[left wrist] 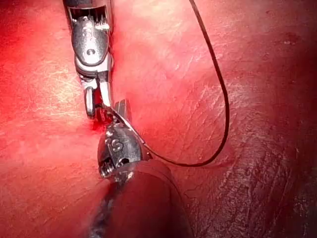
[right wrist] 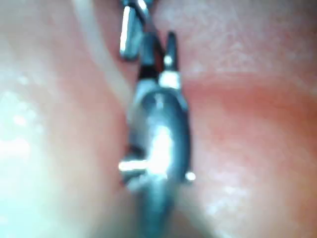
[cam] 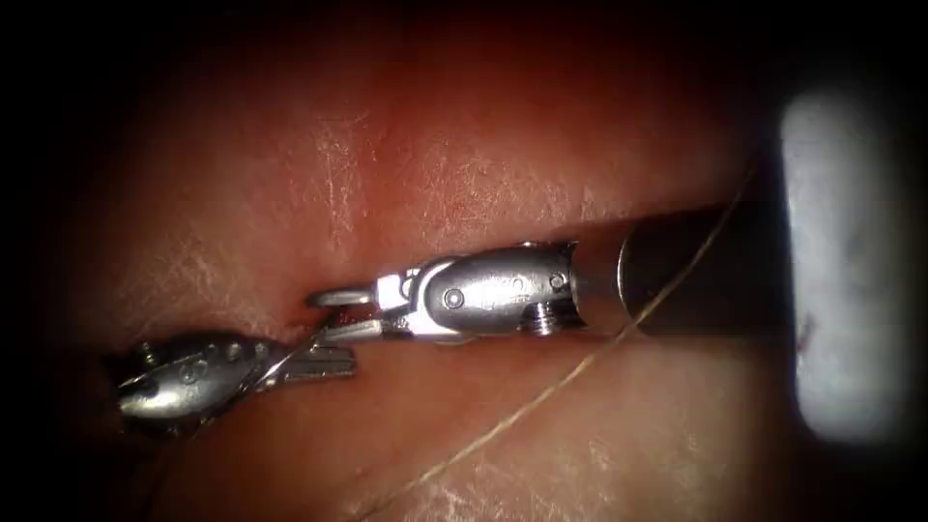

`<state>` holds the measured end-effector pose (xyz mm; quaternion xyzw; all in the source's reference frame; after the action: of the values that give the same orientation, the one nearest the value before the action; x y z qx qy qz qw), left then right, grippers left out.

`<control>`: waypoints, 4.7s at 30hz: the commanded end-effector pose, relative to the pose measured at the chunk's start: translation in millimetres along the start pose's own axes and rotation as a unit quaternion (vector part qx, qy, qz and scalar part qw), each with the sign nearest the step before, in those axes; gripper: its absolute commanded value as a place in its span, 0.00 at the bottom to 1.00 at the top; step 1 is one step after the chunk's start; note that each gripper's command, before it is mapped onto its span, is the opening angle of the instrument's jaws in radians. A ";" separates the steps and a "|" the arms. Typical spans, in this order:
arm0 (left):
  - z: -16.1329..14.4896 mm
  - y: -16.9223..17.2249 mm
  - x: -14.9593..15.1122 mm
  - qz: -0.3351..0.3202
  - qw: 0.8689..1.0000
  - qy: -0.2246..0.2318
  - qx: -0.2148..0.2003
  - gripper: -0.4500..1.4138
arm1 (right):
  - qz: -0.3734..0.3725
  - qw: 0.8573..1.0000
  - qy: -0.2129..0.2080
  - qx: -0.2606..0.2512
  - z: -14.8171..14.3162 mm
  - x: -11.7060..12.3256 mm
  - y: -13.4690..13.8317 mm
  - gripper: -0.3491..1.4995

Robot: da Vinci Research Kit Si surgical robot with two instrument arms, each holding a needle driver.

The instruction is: Wound Closure

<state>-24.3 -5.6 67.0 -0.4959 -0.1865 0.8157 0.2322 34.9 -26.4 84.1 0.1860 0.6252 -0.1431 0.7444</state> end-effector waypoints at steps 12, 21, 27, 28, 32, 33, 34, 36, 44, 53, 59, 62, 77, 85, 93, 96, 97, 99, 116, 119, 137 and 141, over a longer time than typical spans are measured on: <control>1.1 0.2 -0.6 0.000 1.000 0.000 0.001 0.22 | -0.101 0.992 -0.005 -0.076 -1.1 4.8 4.9 0.00; 1.2 0.2 -0.7 0.000 1.000 -0.001 0.002 0.22 | -0.112 0.986 -0.026 -0.117 -0.6 5.7 6.0 0.00; 1.1 0.2 -0.8 0.000 1.000 -0.001 0.001 0.22 | -0.088 0.980 -0.062 -0.166 -0.7 7.0 6.1 0.46; 1.1 0.2 -0.8 0.000 1.000 -0.001 0.001 0.22 | -0.081 0.979 -0.066 -0.173 -0.7 7.2 6.1 0.57; 1.1 0.2 -0.8 0.000 1.000 -0.001 0.000 0.22 | -0.057 0.973 -0.088 -0.207 -0.4 8.6 5.7 0.81; 1.1 0.1 -0.8 -0.003 1.000 -0.001 0.000 0.22 | -0.054 0.971 -0.092 -0.213 -0.3 8.9 5.5 0.82; 1.1 0.1 -0.8 -0.003 1.000 -0.001 0.000 0.22 | -0.050 0.970 -0.096 -0.219 -0.2 9.2 5.4 0.82; 1.1 0.1 -0.8 -0.002 1.000 -0.001 0.000 0.22 | -0.043 0.967 -0.102 -0.230 0.1 10.1 4.9 0.82; 1.1 0.1 -0.8 -0.002 1.000 -0.003 0.000 0.22 | -0.104 0.954 -0.128 -0.251 0.6 13.2 3.4 0.74; 1.2 0.1 -0.9 -0.002 1.000 -0.003 0.001 0.22 | -0.182 0.939 -0.151 -0.248 -1.0 12.9 2.6 0.61; 1.3 0.2 -0.9 -0.002 1.000 -0.003 0.002 0.22 | -0.231 0.932 -0.150 -0.235 -0.8 13.1 2.5 0.26; 1.3 0.2 -0.9 -0.002 1.000 -0.003 0.002 0.22 | -0.245 0.926 -0.158 -0.241 -1.2 12.9 3.0 0.00; 1.3 0.2 -0.9 -0.002 1.000 -0.003 0.002 0.22 | -0.247 0.930 -0.146 -0.232 -1.8 12.4 3.6 0.00; 1.4 0.3 -0.8 -0.003 1.000 -0.003 0.003 0.22 | -0.192 0.962 -0.073 -0.181 -2.4 11.3 5.6 0.00; 1.8 0.4 -0.8 -0.003 1.000 -0.003 0.005 0.22 | -0.121 0.982 -0.015 -0.144 -3.3 10.3 8.8 0.00; 1.8 0.4 -0.8 -0.003 1.000 -0.003 0.005 0.22 | -0.103 0.985 -0.011 -0.138 -3.9 9.9 10.3 0.00; 1.8 0.4 -0.8 -0.003 1.000 -0.003 0.005 0.22 | -0.095 0.986 -0.011 -0.138 -4.0 9.6 10.9 0.00; 1.8 0.4 -0.8 -0.003 1.000 -0.003 0.005 0.22 | -0.076 0.988 -0.012 -0.137 -4.3 9.1 11.7 0.00; 1.8 0.4 -0.8 -0.003 1.000 -0.003 0.005 0.22 | 0.081 0.987 -0.001 -0.136 -4.5 6.3 12.2 0.00; 1.8 0.4 -0.8 -0.003 1.000 -0.003 0.005 0.22 | 0.111 0.985 0.005 -0.134 -4.2 6.1 11.9 0.00; 1.9 0.5 -0.9 -0.002 1.000 -0.004 0.004 0.22 | 0.274 0.953 0.023 -0.130 -3.5 4.9 11.1 0.00; 1.9 0.5 -0.9 -0.002 1.000 -0.004 0.004 0.22 | 0.271 0.956 0.015 -0.113 -3.1 4.9 10.6 0.00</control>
<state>-25.2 -6.2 67.6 -0.4906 -0.1842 0.8185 0.2354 37.0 -15.1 79.4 0.2648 0.5737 0.1411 0.7621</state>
